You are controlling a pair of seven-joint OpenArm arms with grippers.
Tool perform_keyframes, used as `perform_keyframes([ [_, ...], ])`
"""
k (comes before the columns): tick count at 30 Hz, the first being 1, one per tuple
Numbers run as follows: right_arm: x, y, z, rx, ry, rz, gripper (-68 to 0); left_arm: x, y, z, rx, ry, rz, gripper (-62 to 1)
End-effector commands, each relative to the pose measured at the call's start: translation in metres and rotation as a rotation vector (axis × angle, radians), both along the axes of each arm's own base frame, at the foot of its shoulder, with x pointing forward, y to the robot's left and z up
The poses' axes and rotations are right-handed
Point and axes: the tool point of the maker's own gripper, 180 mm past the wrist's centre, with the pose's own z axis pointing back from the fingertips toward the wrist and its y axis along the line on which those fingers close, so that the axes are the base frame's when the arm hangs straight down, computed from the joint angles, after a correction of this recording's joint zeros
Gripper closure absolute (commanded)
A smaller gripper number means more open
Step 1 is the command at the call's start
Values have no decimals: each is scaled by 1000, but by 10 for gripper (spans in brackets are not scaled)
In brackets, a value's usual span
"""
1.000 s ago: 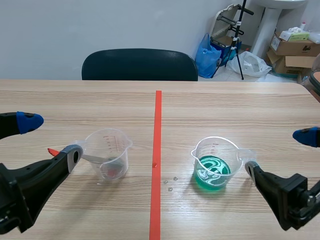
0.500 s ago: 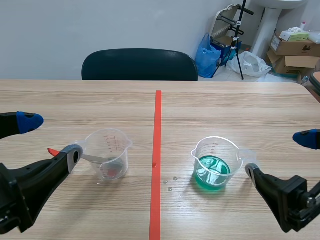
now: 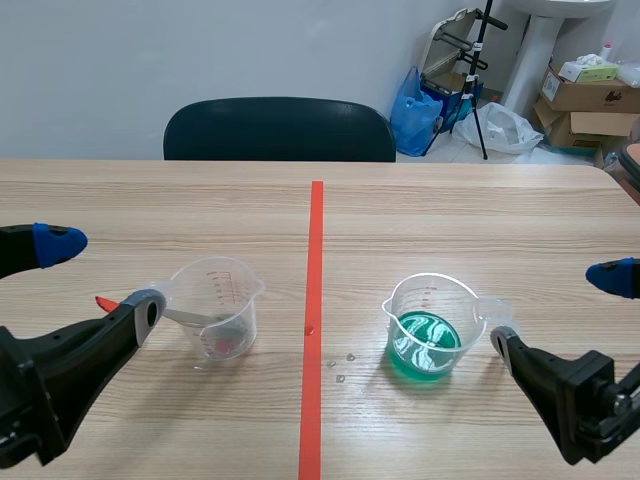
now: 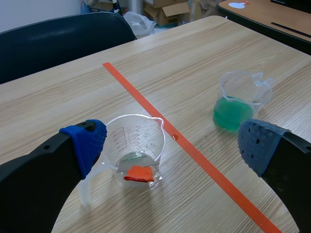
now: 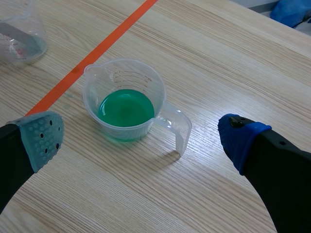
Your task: Do the redox reaction experiment
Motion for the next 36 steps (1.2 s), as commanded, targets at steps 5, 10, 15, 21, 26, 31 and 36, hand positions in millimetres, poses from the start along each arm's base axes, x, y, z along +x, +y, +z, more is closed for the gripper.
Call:
perform_keyframes([
  [5, 3, 4, 10, 12, -32, 13, -679, 1, -3, 10, -28, -26, 7, -576],
  [10, 3, 4, 10, 12, -32, 14, -679, 1, -3, 10, -28, -26, 7, -576],
  [15, 4, 4, 11, 16, -38, 15, -679, 2, -1, 9, -18, -28, 23, -576],
  [21, 4, 4, 11, 16, -39, 15, -679, -1, 3, 4, -10, -12, 40, -576],
  [26, 5, 5, 14, 25, -55, 17, -679, -8, 6, 0, 16, -11, 46, -576],
  [31, 7, 6, 18, 31, -72, 19, -679, -20, 23, -6, 93, -14, 80, -576],
  [36, 17, 6, 27, 31, -114, 20, -679, -42, 39, -12, 111, 28, 106, -576],
])
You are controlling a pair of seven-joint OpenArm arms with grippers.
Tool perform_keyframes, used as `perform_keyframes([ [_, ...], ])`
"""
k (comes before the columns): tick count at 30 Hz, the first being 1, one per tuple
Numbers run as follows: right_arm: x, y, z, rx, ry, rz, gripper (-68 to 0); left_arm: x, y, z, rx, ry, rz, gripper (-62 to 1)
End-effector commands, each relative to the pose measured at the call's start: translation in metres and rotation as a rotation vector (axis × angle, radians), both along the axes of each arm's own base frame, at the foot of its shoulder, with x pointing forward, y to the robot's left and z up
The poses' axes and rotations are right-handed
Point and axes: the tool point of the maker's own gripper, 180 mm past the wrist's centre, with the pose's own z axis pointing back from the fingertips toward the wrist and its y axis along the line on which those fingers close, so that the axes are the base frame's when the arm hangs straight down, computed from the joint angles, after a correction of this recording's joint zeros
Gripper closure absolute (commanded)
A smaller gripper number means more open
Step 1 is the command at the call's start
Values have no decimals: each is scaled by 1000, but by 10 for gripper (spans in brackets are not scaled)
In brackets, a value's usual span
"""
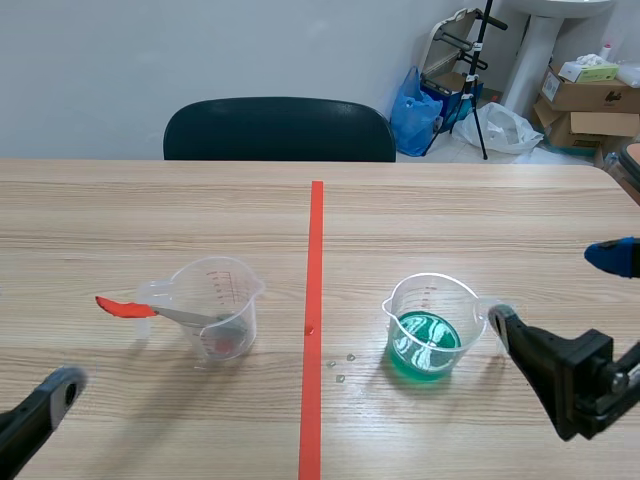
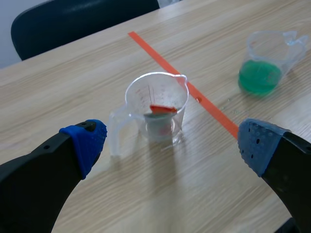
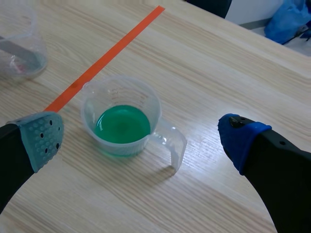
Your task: Do the redox reaction experiment
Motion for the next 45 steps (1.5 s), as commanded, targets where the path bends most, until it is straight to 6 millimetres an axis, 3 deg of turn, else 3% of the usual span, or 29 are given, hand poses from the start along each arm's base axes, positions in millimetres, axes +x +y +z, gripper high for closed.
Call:
perform_keyframes([
  [1, 8, 5, 16, 13, -57, 19, -679, -7, 2, 6, -24, -9, 17, -576],
  [10, 24, 21, 37, 29, -154, 81, -679, -60, 28, -13, 61, 76, 64, -576],
  [17, 34, 57, 44, 3, -214, 187, -679, -79, 40, -26, 107, 84, 96, -576],
  [28, 26, 131, 37, -17, -274, 401, -679, -88, 48, -30, 92, 79, 117, -576],
  [40, 17, 200, 5, 32, -325, 566, -679, -89, 49, -27, 73, 53, 116, -576],
  [45, 19, 224, -5, 38, -352, 595, -679, -94, 40, -30, 116, 48, 42, -576],
])
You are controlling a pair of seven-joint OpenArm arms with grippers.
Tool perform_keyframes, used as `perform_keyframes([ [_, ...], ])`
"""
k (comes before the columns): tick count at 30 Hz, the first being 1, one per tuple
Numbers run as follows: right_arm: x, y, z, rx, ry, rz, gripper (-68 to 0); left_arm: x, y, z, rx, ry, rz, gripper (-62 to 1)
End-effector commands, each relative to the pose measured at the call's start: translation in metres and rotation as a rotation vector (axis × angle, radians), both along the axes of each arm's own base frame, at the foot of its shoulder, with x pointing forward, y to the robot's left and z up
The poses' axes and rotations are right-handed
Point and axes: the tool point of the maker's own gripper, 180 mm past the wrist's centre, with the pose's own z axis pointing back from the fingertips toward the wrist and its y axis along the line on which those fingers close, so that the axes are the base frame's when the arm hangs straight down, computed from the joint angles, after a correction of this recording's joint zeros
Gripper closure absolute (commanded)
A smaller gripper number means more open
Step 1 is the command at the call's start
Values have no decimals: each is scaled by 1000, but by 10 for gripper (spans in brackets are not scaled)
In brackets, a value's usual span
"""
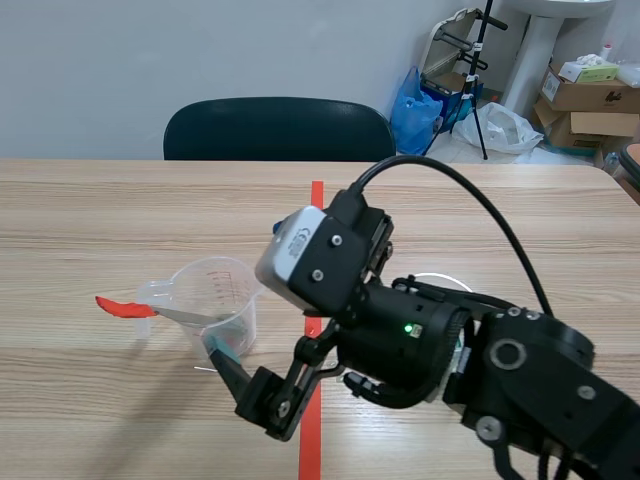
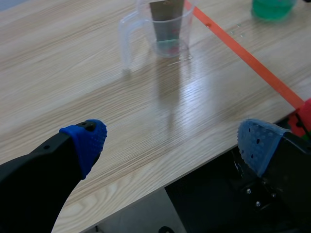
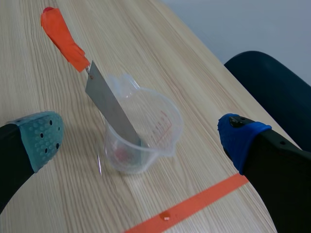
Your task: Do the redox reaction experiment
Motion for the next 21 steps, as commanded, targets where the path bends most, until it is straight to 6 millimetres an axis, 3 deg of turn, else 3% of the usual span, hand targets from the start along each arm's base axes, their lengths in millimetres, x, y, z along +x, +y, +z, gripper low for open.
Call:
perform_keyframes([
  [1, 6, 7, 14, 45, -32, 4, -679, 3, -3, 5, -11, -22, -12, -576],
  [11, -2, 51, 2, 104, 7, 101, -679, 4, -8, 14, -33, -69, -32, -576],
  [21, 3, 65, 6, 147, -66, 63, -679, 5, -9, 18, -45, -91, -36, -576],
])
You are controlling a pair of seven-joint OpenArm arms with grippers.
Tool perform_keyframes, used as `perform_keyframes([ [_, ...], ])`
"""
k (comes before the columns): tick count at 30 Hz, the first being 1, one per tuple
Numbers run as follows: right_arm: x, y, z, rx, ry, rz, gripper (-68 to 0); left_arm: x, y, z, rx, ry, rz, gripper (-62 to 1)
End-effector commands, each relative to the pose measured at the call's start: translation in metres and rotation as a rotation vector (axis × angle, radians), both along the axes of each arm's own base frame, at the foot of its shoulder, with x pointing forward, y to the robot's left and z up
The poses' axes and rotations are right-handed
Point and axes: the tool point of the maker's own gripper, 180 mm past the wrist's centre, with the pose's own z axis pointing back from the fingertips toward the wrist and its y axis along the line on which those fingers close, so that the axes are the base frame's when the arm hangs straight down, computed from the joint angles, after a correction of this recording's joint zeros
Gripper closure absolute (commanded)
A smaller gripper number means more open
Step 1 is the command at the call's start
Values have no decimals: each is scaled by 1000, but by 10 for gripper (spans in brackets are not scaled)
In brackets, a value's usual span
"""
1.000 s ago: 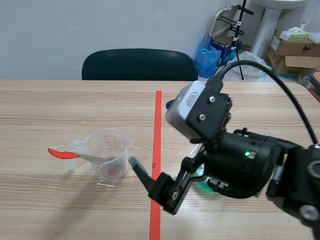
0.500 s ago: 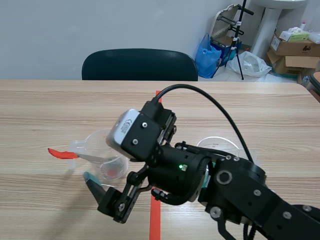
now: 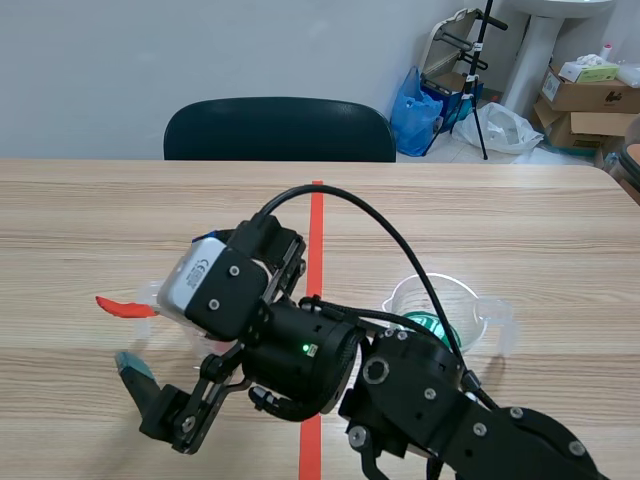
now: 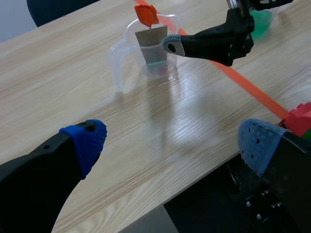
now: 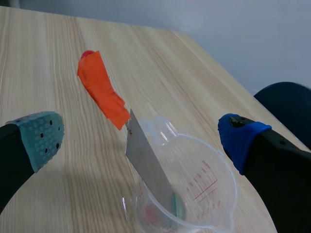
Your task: Do the redox reaction experiment
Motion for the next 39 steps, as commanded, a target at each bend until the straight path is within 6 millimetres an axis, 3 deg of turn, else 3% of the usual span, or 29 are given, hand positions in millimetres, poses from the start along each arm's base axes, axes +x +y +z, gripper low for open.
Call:
perform_keyframes([
  [1, 8, 2, 17, 42, -43, -20, -679, 3, -2, 5, -11, -18, -4, -576],
  [9, 12, 8, 26, 72, -57, -48, -679, 3, -3, 6, -15, -25, -5, -576],
  [16, 18, 9, 16, 71, -49, -72, -679, 3, -3, 6, -16, -25, -5, -576],
  [29, 24, 7, 18, 77, -71, -90, -679, 3, -3, 6, -16, -25, -5, -576],
  [39, 28, 4, 20, 79, -90, -118, -375, 3, -3, 6, -16, -25, -5, -576],
])
